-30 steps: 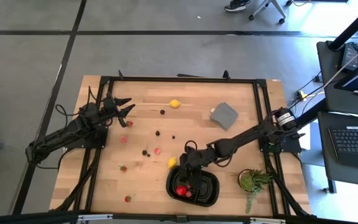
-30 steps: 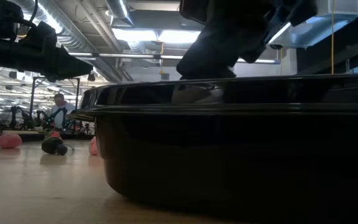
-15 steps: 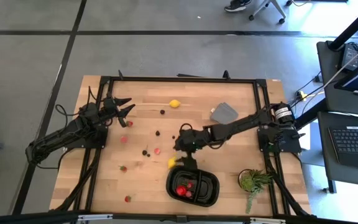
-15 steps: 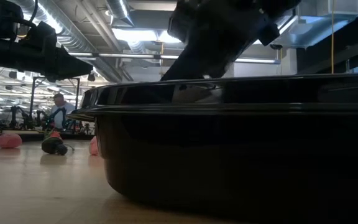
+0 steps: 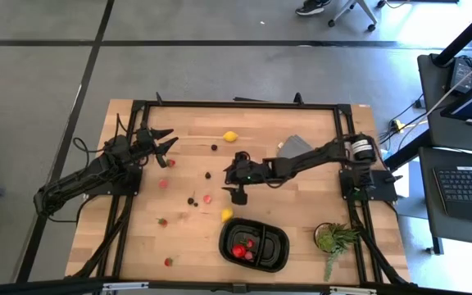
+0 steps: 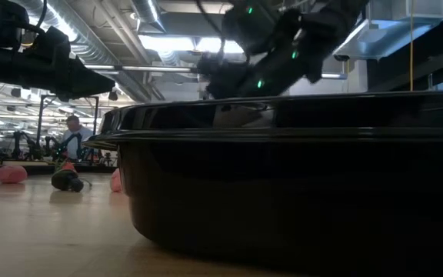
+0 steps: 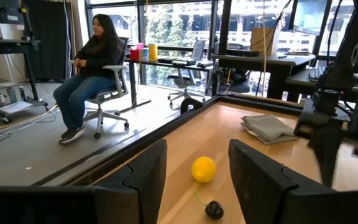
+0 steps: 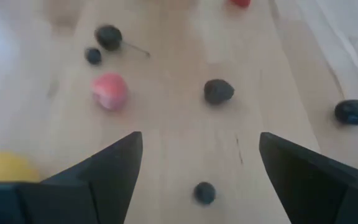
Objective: Pick and placing Produce into tupperware
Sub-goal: Put the blueberry into the black bin
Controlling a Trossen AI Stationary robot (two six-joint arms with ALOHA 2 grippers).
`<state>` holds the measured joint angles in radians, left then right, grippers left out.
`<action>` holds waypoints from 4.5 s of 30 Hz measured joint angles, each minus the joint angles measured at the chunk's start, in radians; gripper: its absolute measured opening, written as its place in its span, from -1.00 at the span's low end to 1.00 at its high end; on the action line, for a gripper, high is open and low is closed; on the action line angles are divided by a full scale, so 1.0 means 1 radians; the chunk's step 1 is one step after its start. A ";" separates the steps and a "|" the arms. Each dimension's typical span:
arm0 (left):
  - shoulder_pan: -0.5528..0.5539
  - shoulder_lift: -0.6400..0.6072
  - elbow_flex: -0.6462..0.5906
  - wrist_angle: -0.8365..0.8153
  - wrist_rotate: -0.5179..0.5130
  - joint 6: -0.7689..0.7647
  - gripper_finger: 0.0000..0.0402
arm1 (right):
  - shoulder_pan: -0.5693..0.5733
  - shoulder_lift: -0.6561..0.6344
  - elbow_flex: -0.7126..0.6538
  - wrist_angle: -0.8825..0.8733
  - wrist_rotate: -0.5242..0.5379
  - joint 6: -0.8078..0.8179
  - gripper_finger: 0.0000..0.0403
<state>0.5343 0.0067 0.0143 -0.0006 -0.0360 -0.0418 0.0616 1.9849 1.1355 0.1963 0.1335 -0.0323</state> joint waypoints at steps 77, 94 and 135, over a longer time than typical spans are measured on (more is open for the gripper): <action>0.000 0.000 0.000 -0.001 0.000 -0.001 -0.18 | -0.042 0.121 -0.181 0.366 -0.022 0.103 -0.75; 0.000 0.000 0.000 -0.001 0.000 -0.001 -0.18 | 0.119 -0.200 -0.127 0.055 -0.516 0.369 -0.78; 0.000 0.000 0.000 0.000 0.000 -0.004 -0.18 | 0.324 -0.193 -0.101 -0.150 -0.232 0.498 -0.55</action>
<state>0.5346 0.0067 0.0143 -0.0010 -0.0357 -0.0456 0.3855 1.7920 1.0348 0.0463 -0.0982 0.4656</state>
